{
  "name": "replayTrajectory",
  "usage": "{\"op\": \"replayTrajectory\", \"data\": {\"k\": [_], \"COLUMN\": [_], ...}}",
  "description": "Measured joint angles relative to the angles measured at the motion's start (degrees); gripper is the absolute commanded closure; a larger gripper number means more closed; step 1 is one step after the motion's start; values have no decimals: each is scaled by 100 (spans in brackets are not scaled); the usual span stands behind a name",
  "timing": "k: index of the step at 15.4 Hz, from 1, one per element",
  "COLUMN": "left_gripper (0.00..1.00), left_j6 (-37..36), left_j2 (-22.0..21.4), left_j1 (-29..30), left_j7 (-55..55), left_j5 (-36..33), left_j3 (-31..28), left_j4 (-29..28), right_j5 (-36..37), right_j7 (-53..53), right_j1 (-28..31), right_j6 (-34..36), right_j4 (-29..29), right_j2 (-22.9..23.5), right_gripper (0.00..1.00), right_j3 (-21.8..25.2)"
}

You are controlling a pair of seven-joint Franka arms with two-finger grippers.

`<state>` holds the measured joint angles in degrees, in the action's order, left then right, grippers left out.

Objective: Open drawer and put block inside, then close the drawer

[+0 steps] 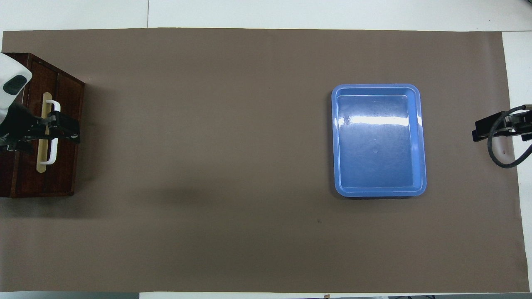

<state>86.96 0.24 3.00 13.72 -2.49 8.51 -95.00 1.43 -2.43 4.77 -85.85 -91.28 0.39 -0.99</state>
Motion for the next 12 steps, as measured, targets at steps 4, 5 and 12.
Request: {"op": "replayTrajectory", "data": {"k": [4, 5, 12], "left_gripper": [0, 0, 0], "left_j6": [-95, -126, -226], "left_j2": [-1, -1, -72], "left_j1": [26, 26, 26], "left_j7": [-195, -262, -376], "left_j5": [3, 3, 7], "left_j3": [-2, -4, 5], "left_j4": [1, 10, 75], "right_j5": [0, 0, 0], "right_j7": [0, 0, 0], "right_j1": [-2, -4, -6], "right_j6": [0, 0, 0], "right_j4": [0, 0, 0], "right_j2": [0, 0, 0], "right_gripper": [0, 0, 0], "right_j3": [-1, -1, -2]}}
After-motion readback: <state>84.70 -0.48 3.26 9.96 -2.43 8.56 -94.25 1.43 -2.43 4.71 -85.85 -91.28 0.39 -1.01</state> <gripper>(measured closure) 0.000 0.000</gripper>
